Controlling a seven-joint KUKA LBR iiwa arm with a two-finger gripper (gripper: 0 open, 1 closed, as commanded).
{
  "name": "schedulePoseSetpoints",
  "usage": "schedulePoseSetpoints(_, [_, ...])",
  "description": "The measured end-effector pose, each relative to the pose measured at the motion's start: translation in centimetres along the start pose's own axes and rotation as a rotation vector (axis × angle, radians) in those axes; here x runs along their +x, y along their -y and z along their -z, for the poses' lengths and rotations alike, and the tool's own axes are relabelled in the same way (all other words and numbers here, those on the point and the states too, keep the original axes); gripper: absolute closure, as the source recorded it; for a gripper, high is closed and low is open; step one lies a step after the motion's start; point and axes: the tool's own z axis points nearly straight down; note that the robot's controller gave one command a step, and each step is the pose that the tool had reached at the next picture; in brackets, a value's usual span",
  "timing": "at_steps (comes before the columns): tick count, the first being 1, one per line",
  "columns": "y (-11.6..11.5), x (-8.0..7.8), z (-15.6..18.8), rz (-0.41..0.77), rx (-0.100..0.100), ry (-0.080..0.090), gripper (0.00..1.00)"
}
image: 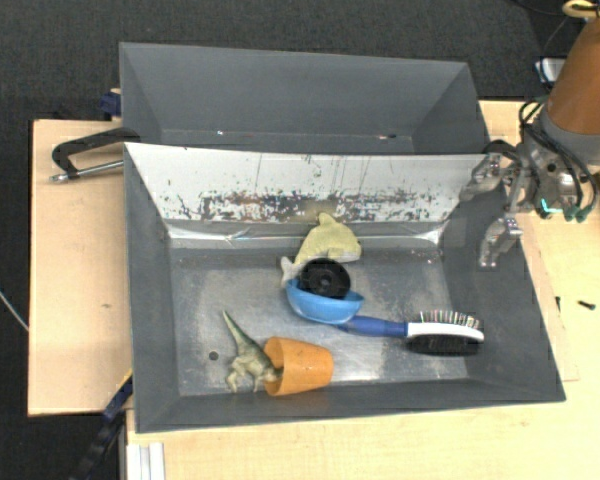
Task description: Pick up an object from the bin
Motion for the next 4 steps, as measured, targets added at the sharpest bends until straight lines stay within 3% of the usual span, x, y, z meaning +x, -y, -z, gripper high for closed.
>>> schedulePoseSetpoints(1, [-2.9, 3.1, -12.3, 0.179, -0.001, 0.003, 0.0])
schedulePoseSetpoints(2, [-14.0, 7.3, -13.2, 0.433, 0.01, 0.04, 0.0])
schedulePoseSetpoints(3, [-20.5, 5.1, -15.2, 0.558, 0.007, 0.02, 0.0])
schedulePoseSetpoints(4, [-20.7, 5.0, -15.1, 0.558, 0.003, 0.028, 1.0])
